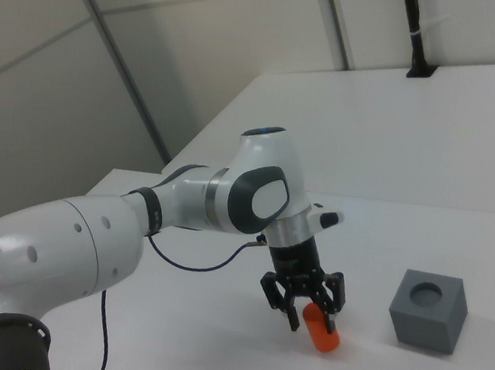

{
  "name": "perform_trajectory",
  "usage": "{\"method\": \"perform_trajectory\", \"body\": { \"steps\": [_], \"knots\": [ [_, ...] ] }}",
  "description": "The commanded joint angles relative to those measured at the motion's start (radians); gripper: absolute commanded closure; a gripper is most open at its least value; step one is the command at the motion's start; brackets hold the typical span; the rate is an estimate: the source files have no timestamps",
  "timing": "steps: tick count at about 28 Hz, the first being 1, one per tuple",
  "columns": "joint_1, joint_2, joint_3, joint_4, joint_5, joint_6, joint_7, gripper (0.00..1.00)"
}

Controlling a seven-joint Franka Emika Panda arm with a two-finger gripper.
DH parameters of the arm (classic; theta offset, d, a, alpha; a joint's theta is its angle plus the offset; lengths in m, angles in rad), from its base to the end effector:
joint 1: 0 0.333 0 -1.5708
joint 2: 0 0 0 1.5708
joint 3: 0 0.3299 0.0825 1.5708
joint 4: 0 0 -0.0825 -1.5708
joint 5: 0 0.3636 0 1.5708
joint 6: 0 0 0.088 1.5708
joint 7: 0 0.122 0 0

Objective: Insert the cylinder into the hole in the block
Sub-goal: 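Close the gripper on the orange cylinder and lift it up, then carry the held cylinder over the hole in the grey cube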

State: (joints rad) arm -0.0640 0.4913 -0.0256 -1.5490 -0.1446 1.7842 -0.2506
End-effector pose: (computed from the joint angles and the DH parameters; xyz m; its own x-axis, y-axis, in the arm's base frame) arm 0.6410 -0.0699 0.3549 0.9401 0.1910 -0.2823 0.2195 -0.9729 0.0727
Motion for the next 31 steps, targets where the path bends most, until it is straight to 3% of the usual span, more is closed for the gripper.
{"method": "perform_trajectory", "body": {
  "steps": [1, 3, 13, 19, 23, 24, 31],
  "knots": [
    [0.004, 0.001, -0.004, 0.0, -0.02, 0.017, -0.035, 0.93],
    [0.004, 0.0, -0.004, 0.001, -0.017, 0.017, -0.039, 0.99],
    [-0.005, -0.026, -0.014, 0.078, 0.003, 0.011, -0.035, 1.0],
    [-0.043, -0.059, -0.03, 0.128, 0.059, 0.014, -0.035, 0.99],
    [-0.053, -0.06, -0.083, 0.148, 0.101, 0.017, -0.033, 0.99],
    [-0.056, -0.06, -0.117, 0.164, 0.141, 0.018, -0.035, 0.99],
    [-0.065, -0.056, -0.226, 0.181, 0.287, 0.104, -0.03, 0.99]
  ]
}}
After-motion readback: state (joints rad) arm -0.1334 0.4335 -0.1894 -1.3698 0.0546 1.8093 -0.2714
